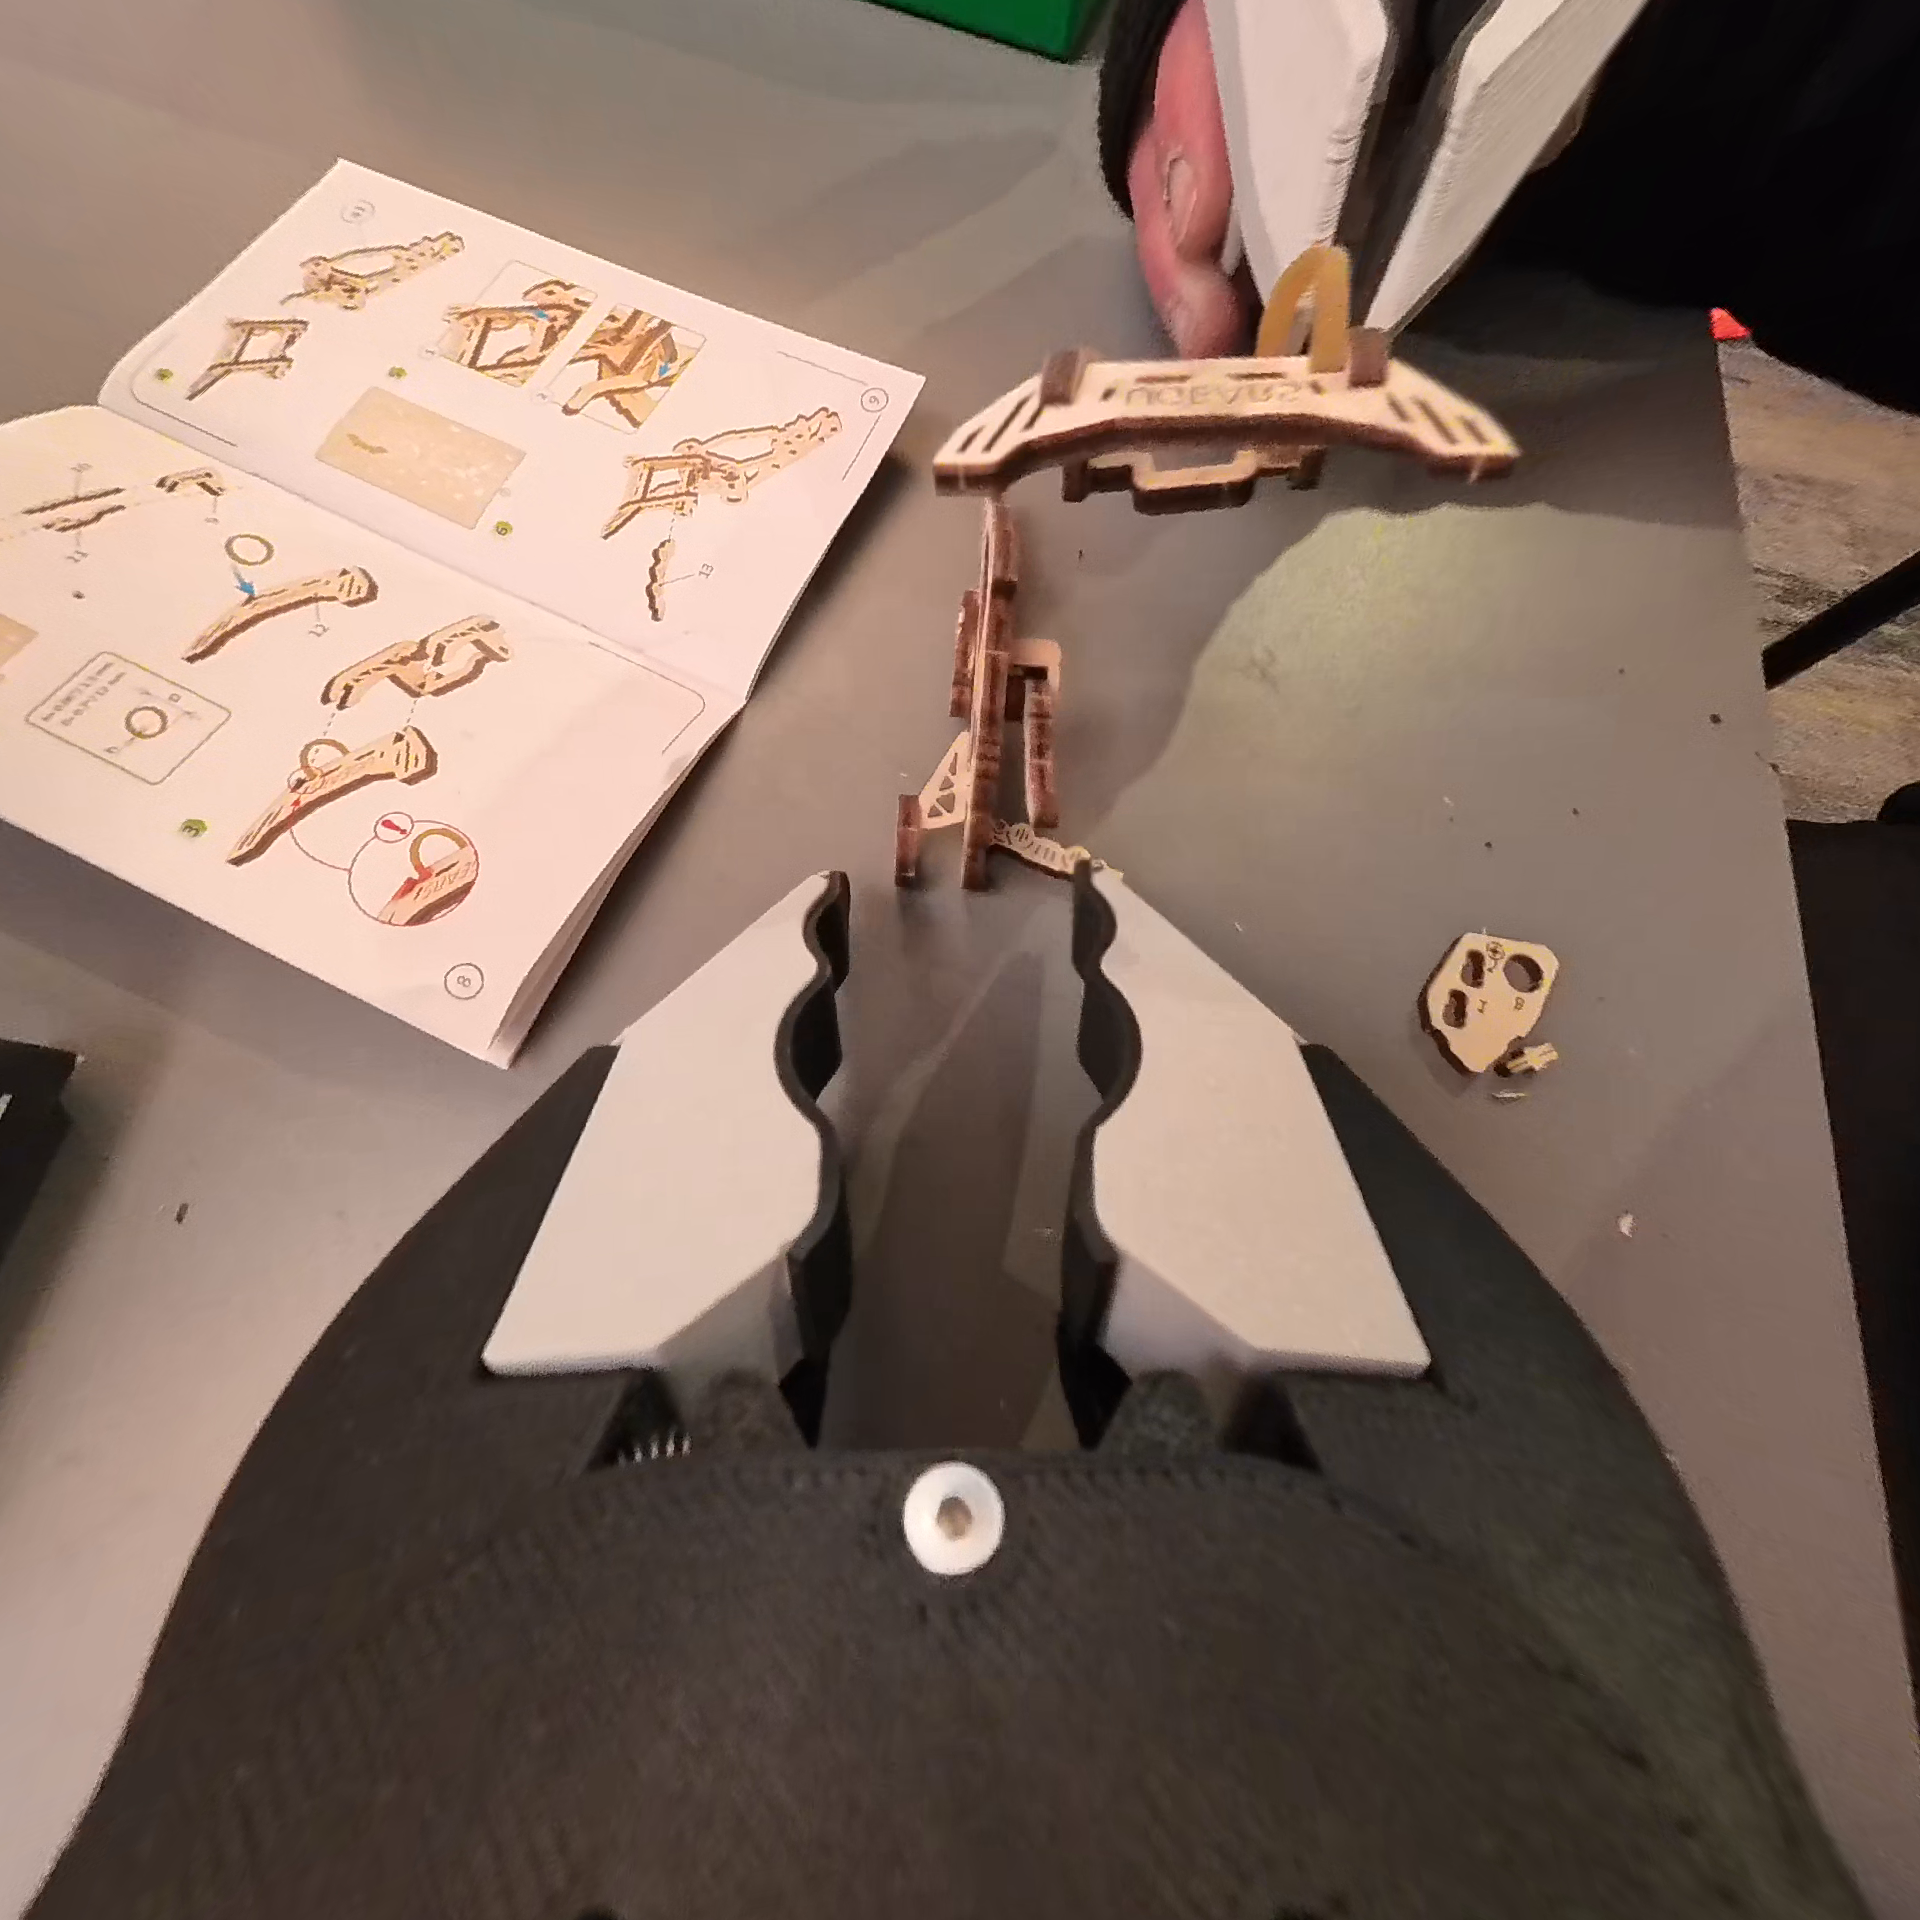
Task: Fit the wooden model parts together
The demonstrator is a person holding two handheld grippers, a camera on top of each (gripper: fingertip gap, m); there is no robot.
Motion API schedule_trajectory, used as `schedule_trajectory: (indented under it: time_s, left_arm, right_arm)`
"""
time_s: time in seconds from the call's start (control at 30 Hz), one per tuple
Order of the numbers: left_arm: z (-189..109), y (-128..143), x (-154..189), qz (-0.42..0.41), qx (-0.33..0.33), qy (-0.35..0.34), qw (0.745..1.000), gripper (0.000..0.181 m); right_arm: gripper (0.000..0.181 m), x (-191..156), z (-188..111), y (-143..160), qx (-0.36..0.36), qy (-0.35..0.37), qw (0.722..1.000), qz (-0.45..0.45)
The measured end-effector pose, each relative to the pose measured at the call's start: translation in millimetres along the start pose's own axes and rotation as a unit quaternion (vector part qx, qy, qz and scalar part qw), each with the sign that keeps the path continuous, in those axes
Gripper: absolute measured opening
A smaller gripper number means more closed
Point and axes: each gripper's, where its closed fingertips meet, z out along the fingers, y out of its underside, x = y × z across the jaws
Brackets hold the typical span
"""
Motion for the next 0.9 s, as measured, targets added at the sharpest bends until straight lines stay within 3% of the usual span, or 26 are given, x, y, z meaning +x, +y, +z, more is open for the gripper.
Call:
schedule_trajectory:
  time_s: [0.4, 0.6, 0.9]
  left_arm:
    - [-5, -3, 6, 0.013, 0.02, 0.004, 1.0, 0.06]
    - [-16, -14, 0, 0.022, 0.067, -0.034, 0.997, 0.087]
    - [-14, -13, 2, 0.035, 0.063, -0.035, 0.997, 0.09]
  right_arm:
    - [0.0, -4, 4, 8, -0.026, 0.017, 0.999, 0.01]
    - [0.0, -2, 6, 10, -0.033, 0.024, 0.999, 0.013]
    - [0.0, -2, 10, 15, -0.052, 0.026, 0.998, 0.01]
